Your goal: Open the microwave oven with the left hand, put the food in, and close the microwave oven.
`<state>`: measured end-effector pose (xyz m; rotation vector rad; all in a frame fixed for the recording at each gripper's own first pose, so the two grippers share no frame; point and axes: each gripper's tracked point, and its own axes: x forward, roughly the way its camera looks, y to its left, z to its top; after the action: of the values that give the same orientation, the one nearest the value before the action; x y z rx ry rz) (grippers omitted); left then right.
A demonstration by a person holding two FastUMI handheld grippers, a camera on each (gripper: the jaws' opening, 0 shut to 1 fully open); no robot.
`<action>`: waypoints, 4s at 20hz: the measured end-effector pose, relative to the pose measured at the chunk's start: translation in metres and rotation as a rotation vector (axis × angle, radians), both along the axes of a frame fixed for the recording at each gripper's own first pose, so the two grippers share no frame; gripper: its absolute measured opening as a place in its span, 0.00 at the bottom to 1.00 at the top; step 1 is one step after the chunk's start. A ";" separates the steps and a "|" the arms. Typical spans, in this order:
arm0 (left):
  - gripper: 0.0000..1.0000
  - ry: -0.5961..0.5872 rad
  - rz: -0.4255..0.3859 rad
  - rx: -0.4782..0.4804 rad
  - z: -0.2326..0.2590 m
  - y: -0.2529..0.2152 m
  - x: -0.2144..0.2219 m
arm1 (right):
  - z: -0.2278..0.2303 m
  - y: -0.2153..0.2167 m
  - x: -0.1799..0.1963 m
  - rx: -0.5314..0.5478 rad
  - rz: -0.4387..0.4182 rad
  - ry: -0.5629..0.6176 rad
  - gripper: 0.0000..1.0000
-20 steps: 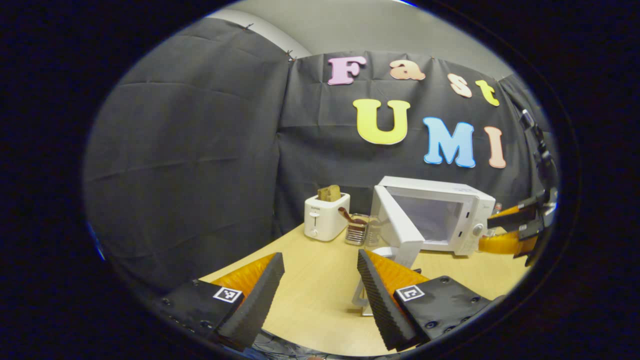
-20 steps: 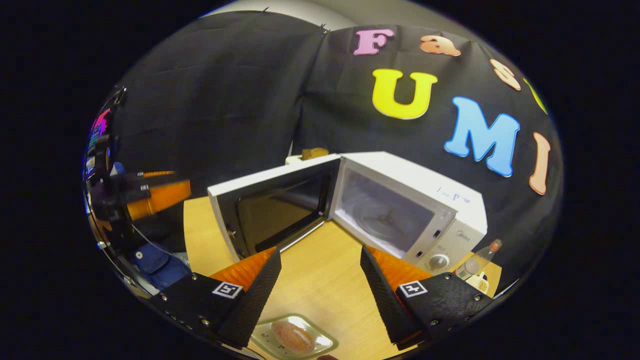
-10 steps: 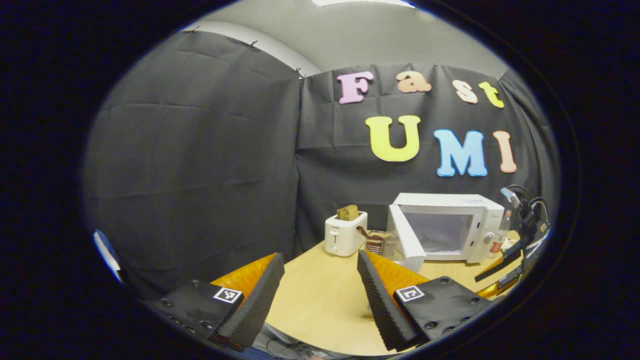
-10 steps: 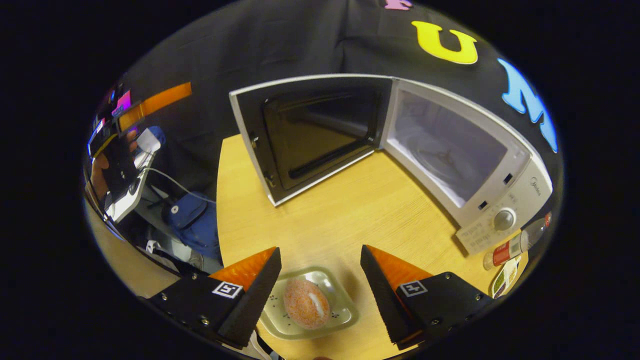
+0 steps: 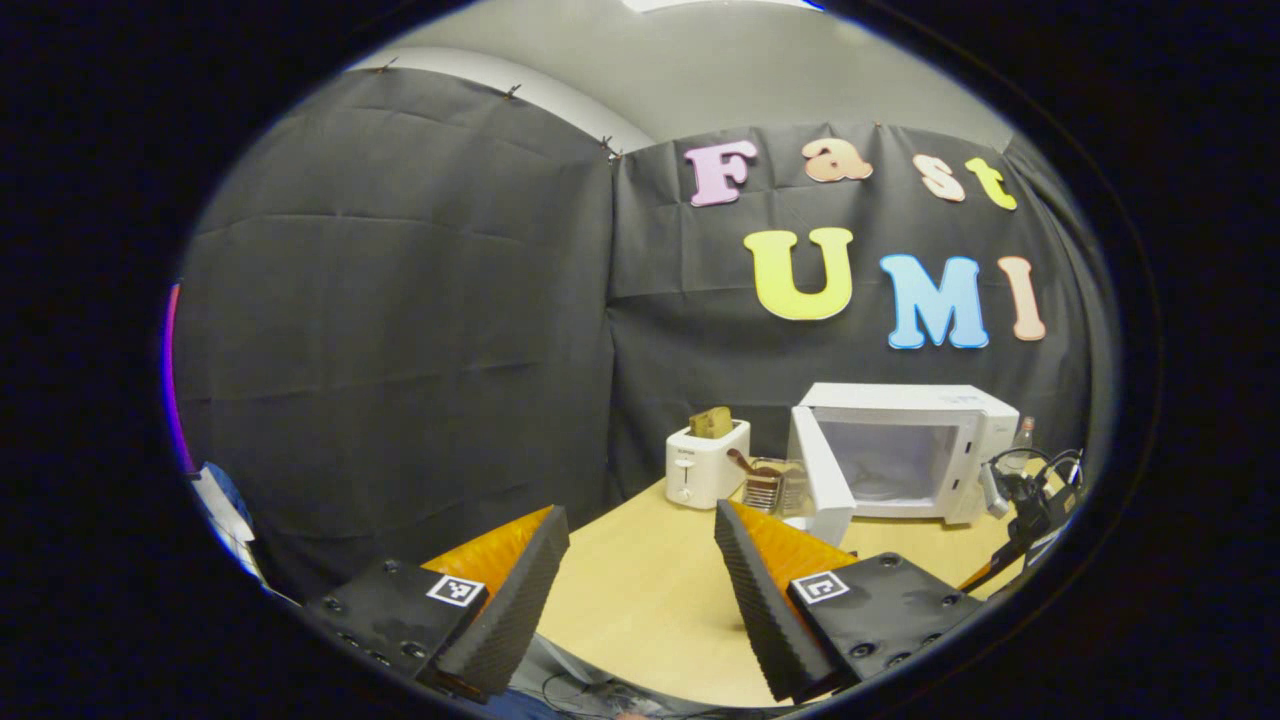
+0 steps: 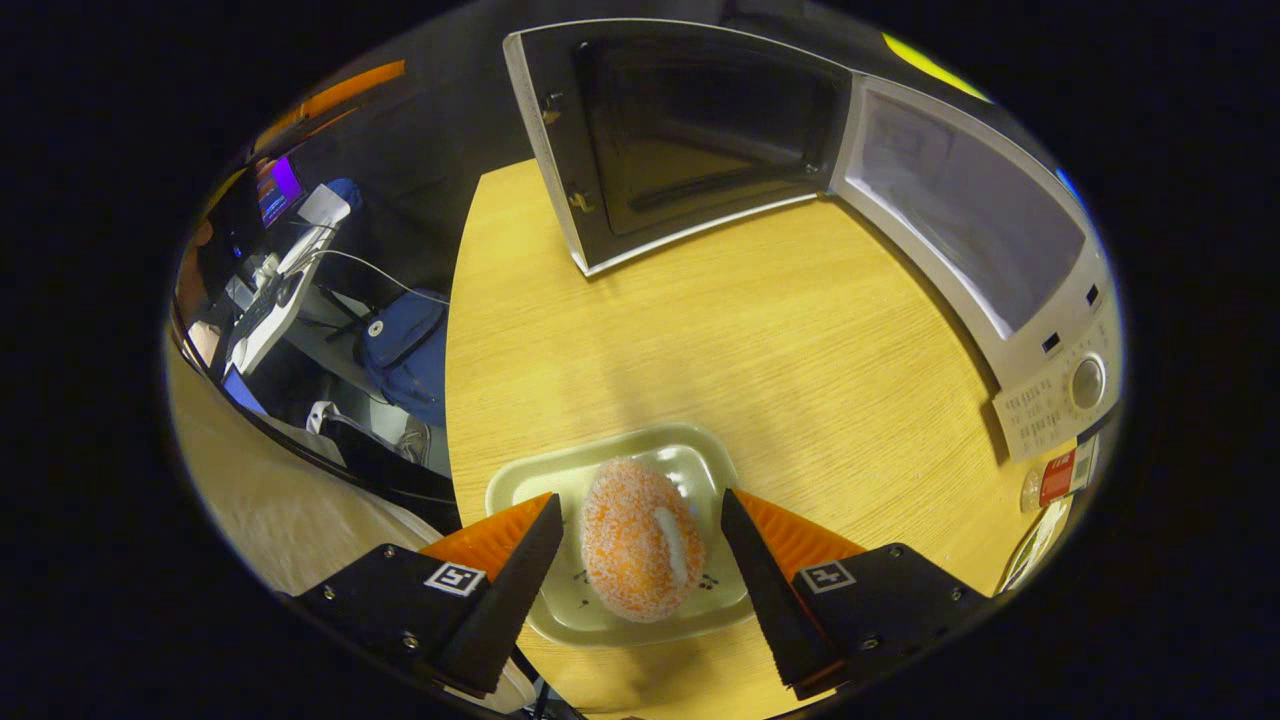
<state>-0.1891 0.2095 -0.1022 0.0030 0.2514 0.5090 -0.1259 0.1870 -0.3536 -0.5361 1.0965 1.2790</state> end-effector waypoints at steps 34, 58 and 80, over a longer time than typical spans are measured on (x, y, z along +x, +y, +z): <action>0.95 -0.039 0.018 0.027 0.017 0.021 0.039 | 0.118 0.092 0.193 0.190 -0.285 -0.535 0.70; 0.98 0.067 0.297 0.056 0.015 0.101 -0.045 | 0.028 0.148 0.392 0.080 -0.421 -0.785 0.70; 0.96 0.063 -0.032 0.007 -0.033 0.044 0.050 | 0.166 0.107 0.280 0.383 -0.569 -0.815 0.99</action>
<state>-0.1388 0.2539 -0.1349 0.0300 0.3102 0.4786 0.1537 0.2944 -0.1878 -0.3559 0.2625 0.6280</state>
